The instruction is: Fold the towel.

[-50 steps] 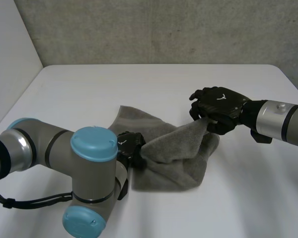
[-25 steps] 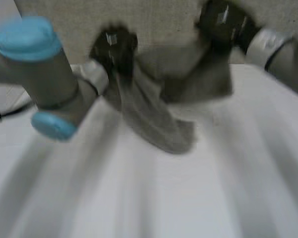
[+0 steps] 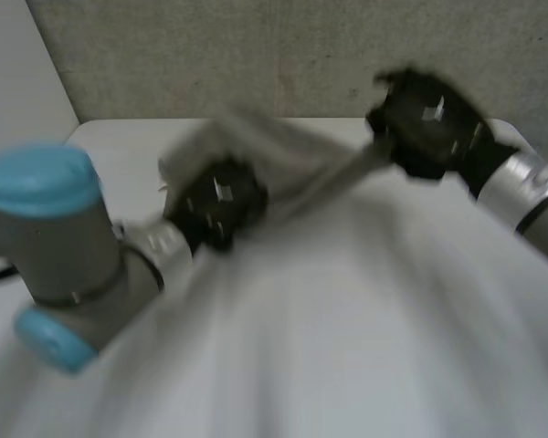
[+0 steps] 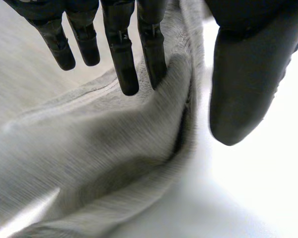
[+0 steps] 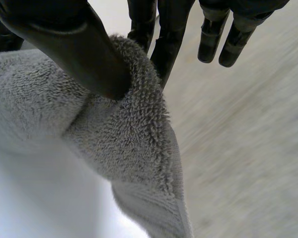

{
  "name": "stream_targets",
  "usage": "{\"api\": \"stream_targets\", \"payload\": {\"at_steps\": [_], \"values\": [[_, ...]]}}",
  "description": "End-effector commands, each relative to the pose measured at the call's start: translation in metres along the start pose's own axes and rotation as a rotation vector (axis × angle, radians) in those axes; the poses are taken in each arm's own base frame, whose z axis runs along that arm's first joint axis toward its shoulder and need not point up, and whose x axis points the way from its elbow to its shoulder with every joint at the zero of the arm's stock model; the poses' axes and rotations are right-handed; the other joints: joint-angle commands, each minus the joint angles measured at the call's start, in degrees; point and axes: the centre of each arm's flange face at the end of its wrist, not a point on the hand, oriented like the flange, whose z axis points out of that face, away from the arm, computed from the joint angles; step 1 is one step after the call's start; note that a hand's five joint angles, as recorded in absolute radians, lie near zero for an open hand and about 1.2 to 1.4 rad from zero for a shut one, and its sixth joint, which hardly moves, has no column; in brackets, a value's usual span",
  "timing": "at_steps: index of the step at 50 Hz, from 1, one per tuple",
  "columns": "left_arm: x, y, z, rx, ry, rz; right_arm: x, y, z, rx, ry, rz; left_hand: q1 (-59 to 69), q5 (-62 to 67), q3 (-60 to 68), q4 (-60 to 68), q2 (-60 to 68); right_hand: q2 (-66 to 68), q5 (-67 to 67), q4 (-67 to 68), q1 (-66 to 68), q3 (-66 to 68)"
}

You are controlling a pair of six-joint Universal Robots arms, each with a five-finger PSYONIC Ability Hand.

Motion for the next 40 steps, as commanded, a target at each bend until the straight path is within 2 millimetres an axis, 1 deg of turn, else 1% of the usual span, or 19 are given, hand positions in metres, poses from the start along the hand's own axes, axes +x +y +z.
{"api": "stream_targets", "payload": {"at_steps": [1, 2, 3, 7, 8, 9, 11, 14, 17, 19, 23, 25, 27, 28, 30, 31, 33, 36, 40], "values": [[0.064, 0.060, -0.013, -0.199, 0.169, -0.009, -0.047, 0.063, -0.017, -0.198, -0.112, -0.005, -4.47, -4.56, -2.52, -3.00, -4.97, 3.12, 0.84, -0.37, 1.58, -0.37], [0.072, 0.064, -0.015, -0.217, 0.176, -0.013, -0.053, 0.070, -0.019, -0.226, -0.133, 0.004, -5.30, -5.39, -2.52, -3.00, -5.80, 3.12, 0.84, -0.37, 1.58, -0.37], [0.074, 0.063, -0.016, -0.217, 0.159, -0.020, -0.057, 0.075, -0.021, -0.254, -0.150, 0.017, -5.81, -5.90, -2.52, -3.00, -6.31, 3.12, 0.84, -0.37, 1.58, -0.37], [0.069, 0.060, -0.014, -0.212, 0.108, -0.048, -0.060, 0.078, -0.024, -0.288, -0.172, 0.031, -6.81, -6.90, -2.52, -3.00, -7.32, 1.28, -1.00, -0.37, -0.25, -0.37], [0.065, 0.055, -0.013, -0.198, 0.081, -0.056, -0.061, 0.076, -0.025, -0.297, -0.180, 0.036, -7.99, -8.08, -2.52, -3.00, -8.49, -5.23, -7.51, -0.37, -6.76, -0.37], [0.065, 0.055, -0.013, -0.198, 0.081, -0.056, -0.061, 0.076, -0.025, -0.297, -0.180, 0.036, -8.00, -8.09, -2.52, -3.00, -8.50, -5.29, -7.57, -0.37, -6.83, -0.37], [0.054, 0.046, -0.012, -0.171, 0.038, -0.068, -0.060, 0.073, -0.026, -0.303, -0.181, 0.044, -8.84, -8.93, -2.52, -3.00, -9.34, -33.93, -36.21, -0.37, -35.47, -0.37], [0.045, 0.043, -0.011, -0.159, 0.014, -0.081, -0.057, 0.072, -0.027, -0.306, -0.172, 0.047, -8.84, -8.93, -2.52, -3.00, -9.34, -38.08, -40.36, -0.37, -39.62, -0.37], [0.040, 0.041, -0.011, -0.154, -0.002, -0.087, -0.056, 0.072, -0.028, -0.310, -0.165, 0.047, -9.01, -9.10, -2.52, -3.00, -9.51, -38.77, -41.05, -0.37, -40.30, -0.37], [0.032, 0.033, -0.012, -0.126, -0.028, -0.097, -0.051, 0.070, -0.029, -0.314, -0.143, 0.038, -9.18, -9.27, -2.52, -3.00, -9.68, -38.43, -40.71, -0.37, -39.97, -0.37], [0.026, 0.023, -0.014, -0.095, -0.046, -0.105, -0.046, 0.065, -0.030, -0.303, -0.126, 0.021, -9.18, -9.27, -2.52, -3.00, -9.68, -38.09, -40.38, -0.37, -39.63, -0.37], [0.021, 0.018, -0.015, -0.077, -0.059, -0.106, -0.035, 0.066, -0.031, -0.307, -0.095, 0.014, -9.18, -9.27, -2.52, -3.00, -9.68, -38.26, -40.54, -0.37, -39.80, -0.37], [0.009, 0.011, -0.014, -0.050, -0.093, -0.104, -0.030, 0.068, -0.032, -0.312, -0.083, 0.015, -9.34, -9.43, -2.52, -3.00, -9.85, -38.26, -40.54, -0.37, -39.80, -0.37], [0.009, 0.011, -0.014, -0.050, -0.093, -0.104, -0.030, 0.068, -0.032, -0.312, -0.083, 0.015, -9.35, -9.43, -2.52, -3.00, -9.85, -38.26, -40.54, -0.37, -39.80, -0.37], [-0.007, 0.008, -0.011, -0.041, -0.135, -0.107, -0.026, 0.068, -0.034, -0.318, -0.078, 0.024, -10.68, -10.77, -2.52, -3.00, -11.18, -39.10, -41.38, -0.37, -40.64, -0.37], [-0.007, 0.008, -0.011, -0.041, -0.135, -0.107, -0.026, 0.068, -0.034, -0.318, -0.078, 0.024, -10.69, -10.78, -2.52, -3.00, -11.19, -39.10, -41.38, -0.37, -40.64, -0.37], [-0.019, 0.011, -0.009, -0.050, -0.158, -0.114, -0.028, 0.062, -0.036, -0.320, -0.086, 0.040, -12.20, -12.29, -2.52, -3.00, -12.70, -42.11, -44.40, -0.37, -43.65, -0.37], [-0.022, 0.013, -0.009, -0.053, -0.164, -0.115, -0.028, 0.056, -0.038, -0.319, -0.090, 0.044, -12.54, -12.63, -2.52, -3.00, -13.04, -42.30, -44.58, -0.37, -43.84, -0.37], [-0.030, 0.018, -0.006, -0.066, -0.184, -0.123, -0.029, 0.043, -0.040, -0.334, -0.110, 0.090, -17.91, -18.00, -2.52, -3.00, -18.42, -45.32, -47.60, -0.37, -46.86, -0.37]]}}
